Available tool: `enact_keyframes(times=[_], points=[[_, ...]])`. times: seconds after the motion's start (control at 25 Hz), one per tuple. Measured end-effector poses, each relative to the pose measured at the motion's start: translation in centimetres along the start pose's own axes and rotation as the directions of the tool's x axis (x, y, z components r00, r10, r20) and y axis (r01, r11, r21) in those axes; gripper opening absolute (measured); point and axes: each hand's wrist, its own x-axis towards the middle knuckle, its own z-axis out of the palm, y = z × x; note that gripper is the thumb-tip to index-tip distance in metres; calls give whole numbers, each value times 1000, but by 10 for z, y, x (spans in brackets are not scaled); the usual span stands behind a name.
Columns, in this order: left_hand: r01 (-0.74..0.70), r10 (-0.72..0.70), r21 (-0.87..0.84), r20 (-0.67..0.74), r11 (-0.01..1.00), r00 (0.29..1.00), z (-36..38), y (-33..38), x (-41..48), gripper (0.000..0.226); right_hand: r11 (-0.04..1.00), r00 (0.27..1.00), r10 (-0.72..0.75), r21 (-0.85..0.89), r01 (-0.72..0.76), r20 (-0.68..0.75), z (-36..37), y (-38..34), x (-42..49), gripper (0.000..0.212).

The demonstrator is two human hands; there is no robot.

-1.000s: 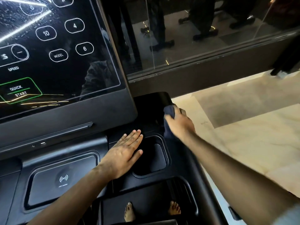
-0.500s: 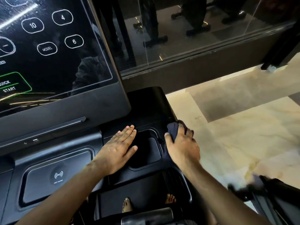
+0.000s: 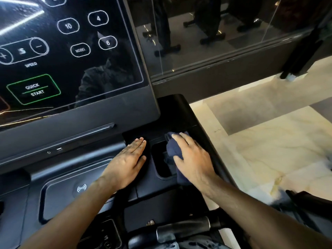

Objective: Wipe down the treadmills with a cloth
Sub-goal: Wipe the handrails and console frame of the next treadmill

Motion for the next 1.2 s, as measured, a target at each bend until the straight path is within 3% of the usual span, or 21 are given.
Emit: enact_keyframes(times=[0.12, 0.28, 0.36, 0.4, 0.44, 0.52, 0.56, 0.64, 0.72, 0.8, 0.84, 1.0, 1.08, 1.2], points=[[-9, 8, -29, -27, 1000, 1000, -3, -14, -7, 59, 896, 961, 265, 350, -274, 74, 4, -43, -4, 59], [-54, 49, -110, -48, 992, 998, -7, -28, -12, 55, 605, 790, 556, 526, -597, 257, 31, -85, 31, 49], [-68, 59, -153, -63, 986, 996, -8, -30, -14, 56, 471, 714, 600, 562, -680, 361, 38, -96, 46, 58], [-73, 63, -157, -68, 985, 996, -8, -30, -15, 56, 462, 711, 583, 559, -689, 394, 39, -97, 47, 64], [-78, 69, -149, -68, 986, 995, -8, -31, -15, 55, 502, 727, 536, 530, -684, 430, 39, -96, 46, 70], [-96, 89, -117, -67, 988, 994, -6, -33, -15, 58, 677, 745, 420, 367, -638, 519, 35, -93, 40, 82], [-104, 99, -102, -55, 989, 994, -5, -33, -15, 60, 765, 732, 386, 249, -594, 562, 35, -90, 36, 84], [-122, 120, -93, -31, 988, 992, -3, -34, -16, 59, 837, 749, 409, 112, -535, 521, 40, -79, 34, 75], [-135, 133, -91, -25, 987, 991, -3, -36, -17, 60, 759, 796, 495, 274, -591, 347, 39, -72, 34, 61], [-139, 135, -94, -49, 986, 990, -4, -38, -16, 56, 601, 761, 623, 511, -615, 181, 44, -69, 34, 50], [-139, 133, -96, -61, 986, 989, -4, -37, -14, 55, 588, 746, 642, 511, -627, 176, 46, -71, 36, 47], [-130, 123, -99, -69, 987, 990, -5, -35, -14, 55, 729, 798, 395, 373, -573, 455, 40, -86, 35, 61], [-124, 119, -92, -64, 988, 991, -6, -35, -12, 54, 841, 792, 263, 270, -468, 551, 26, -82, 34, 54], [-134, 130, -74, -56, 988, 990, -5, -32, -8, 54, 982, 751, 131, 18, -187, 647, 9, -63, 36, 26]])
